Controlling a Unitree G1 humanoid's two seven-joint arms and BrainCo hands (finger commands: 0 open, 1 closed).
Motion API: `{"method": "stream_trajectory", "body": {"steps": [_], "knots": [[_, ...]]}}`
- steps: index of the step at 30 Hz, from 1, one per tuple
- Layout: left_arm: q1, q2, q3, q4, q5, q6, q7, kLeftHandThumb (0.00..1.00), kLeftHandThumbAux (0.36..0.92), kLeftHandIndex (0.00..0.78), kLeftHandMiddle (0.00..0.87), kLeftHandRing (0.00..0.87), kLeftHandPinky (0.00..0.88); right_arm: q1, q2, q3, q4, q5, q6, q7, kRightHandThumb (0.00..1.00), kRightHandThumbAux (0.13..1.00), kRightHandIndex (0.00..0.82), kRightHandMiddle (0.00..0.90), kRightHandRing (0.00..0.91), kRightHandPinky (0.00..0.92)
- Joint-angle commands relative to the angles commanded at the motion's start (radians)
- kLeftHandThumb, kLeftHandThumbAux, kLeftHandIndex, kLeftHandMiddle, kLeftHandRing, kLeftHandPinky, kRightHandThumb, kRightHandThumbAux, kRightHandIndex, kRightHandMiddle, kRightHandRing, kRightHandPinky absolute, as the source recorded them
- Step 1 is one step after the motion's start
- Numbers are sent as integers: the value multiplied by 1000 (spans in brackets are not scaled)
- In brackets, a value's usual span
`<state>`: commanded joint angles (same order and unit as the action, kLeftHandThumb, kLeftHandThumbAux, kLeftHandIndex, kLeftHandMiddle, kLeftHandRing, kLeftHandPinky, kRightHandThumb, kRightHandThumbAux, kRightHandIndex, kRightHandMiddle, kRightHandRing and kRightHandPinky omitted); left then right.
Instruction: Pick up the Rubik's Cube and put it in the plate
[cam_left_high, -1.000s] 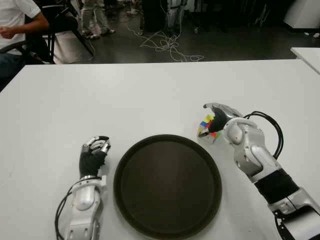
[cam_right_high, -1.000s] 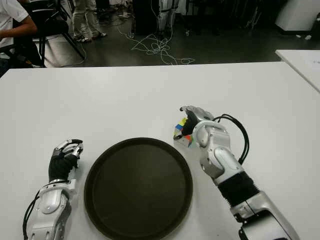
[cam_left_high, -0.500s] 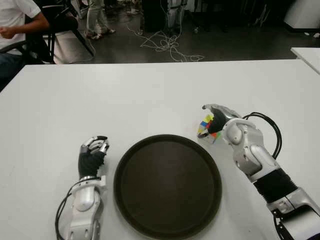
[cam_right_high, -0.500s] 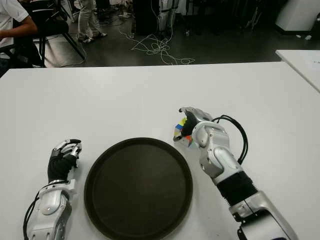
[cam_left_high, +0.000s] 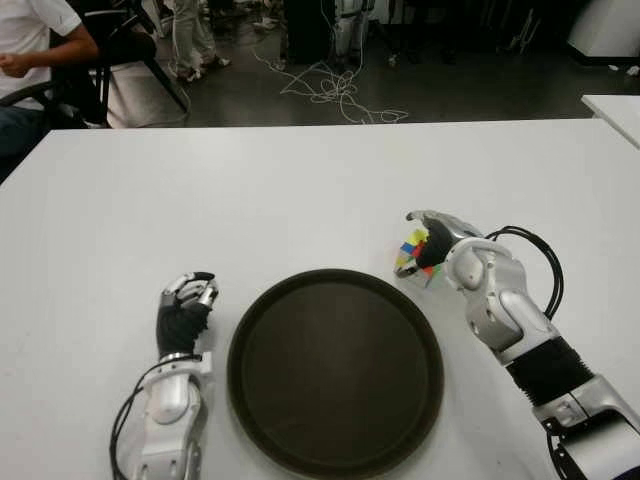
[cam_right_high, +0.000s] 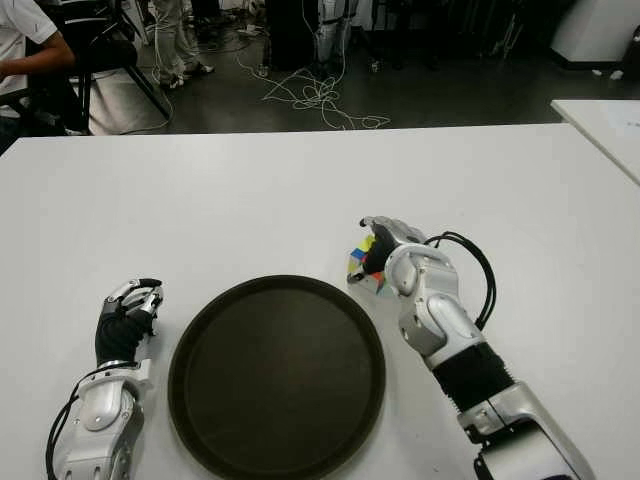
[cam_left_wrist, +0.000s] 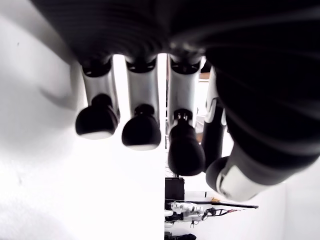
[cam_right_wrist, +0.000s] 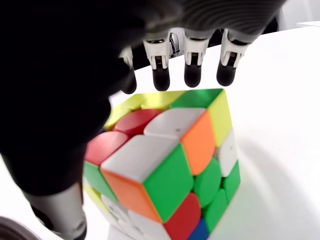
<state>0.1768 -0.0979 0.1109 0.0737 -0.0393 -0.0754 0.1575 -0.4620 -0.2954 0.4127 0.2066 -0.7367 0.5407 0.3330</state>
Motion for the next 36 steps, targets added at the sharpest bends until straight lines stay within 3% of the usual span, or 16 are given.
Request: {"method": "stream_trajectory", "body": {"steps": [12, 36], "knots": [[0, 1, -3, -4, 10, 12, 8, 714, 703, 445, 801, 829, 828, -8, -8, 24, -13, -17, 52, 37, 0, 769, 9, 36, 34, 32], [4, 6, -8, -33, 10, 61, 1, 713, 704, 445, 805, 828, 828, -3, 13, 29, 60, 9, 25, 3, 0, 760, 10, 36, 31, 26]]}}
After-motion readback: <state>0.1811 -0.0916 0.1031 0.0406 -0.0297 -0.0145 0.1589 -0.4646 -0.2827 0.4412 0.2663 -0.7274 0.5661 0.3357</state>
